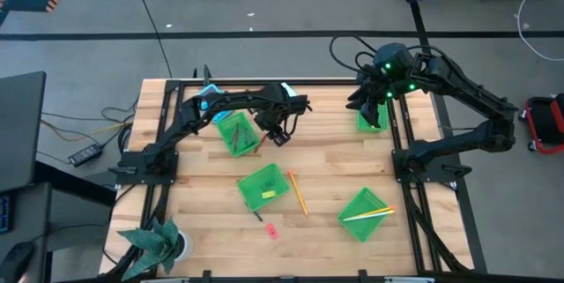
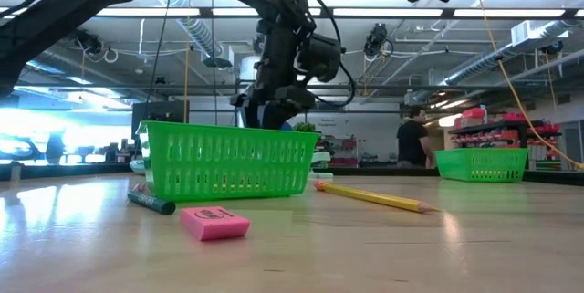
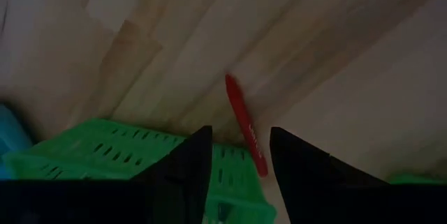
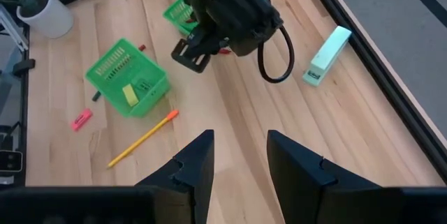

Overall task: Sort crayons/erasers/pens/pencils in bins
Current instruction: Put the top red crayon into the top left green bin

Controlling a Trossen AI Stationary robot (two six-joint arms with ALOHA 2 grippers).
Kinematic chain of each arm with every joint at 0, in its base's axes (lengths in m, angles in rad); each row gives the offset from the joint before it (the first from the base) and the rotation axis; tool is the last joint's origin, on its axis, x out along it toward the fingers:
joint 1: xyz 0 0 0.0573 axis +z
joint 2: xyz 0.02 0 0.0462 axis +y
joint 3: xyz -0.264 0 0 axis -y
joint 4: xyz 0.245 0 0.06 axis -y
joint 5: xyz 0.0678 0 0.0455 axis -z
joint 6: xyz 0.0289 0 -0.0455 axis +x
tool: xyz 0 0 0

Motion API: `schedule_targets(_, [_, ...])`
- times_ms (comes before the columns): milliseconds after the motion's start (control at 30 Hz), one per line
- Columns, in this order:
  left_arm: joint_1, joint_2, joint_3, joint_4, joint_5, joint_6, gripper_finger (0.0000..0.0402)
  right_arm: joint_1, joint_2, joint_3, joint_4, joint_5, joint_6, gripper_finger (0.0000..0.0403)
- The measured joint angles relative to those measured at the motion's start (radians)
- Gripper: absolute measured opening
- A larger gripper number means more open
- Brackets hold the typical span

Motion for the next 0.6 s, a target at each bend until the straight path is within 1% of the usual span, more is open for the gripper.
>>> schedule_targets(267, [0.012, 0.035, -0.001, 0.003, 0.0, 0.011, 0.0157, 0.0, 0.0, 0.0, 0.002, 0.005, 0.017, 0.0138])
schedule_targets(367, [0.012, 0.047, -0.002, 0.007, 0.0, 0.027, 0.0157, 0.0, 0.0, 0.0, 0.002, 0.023, 0.024, 0.0138])
schedule_targets(600, [0.012, 0.066, -0.001, 0.011, 0.004, 0.054, 0.0151, 0.0, 0.0, 0.0, 0.004, 0.024, 0.03, 0.0138])
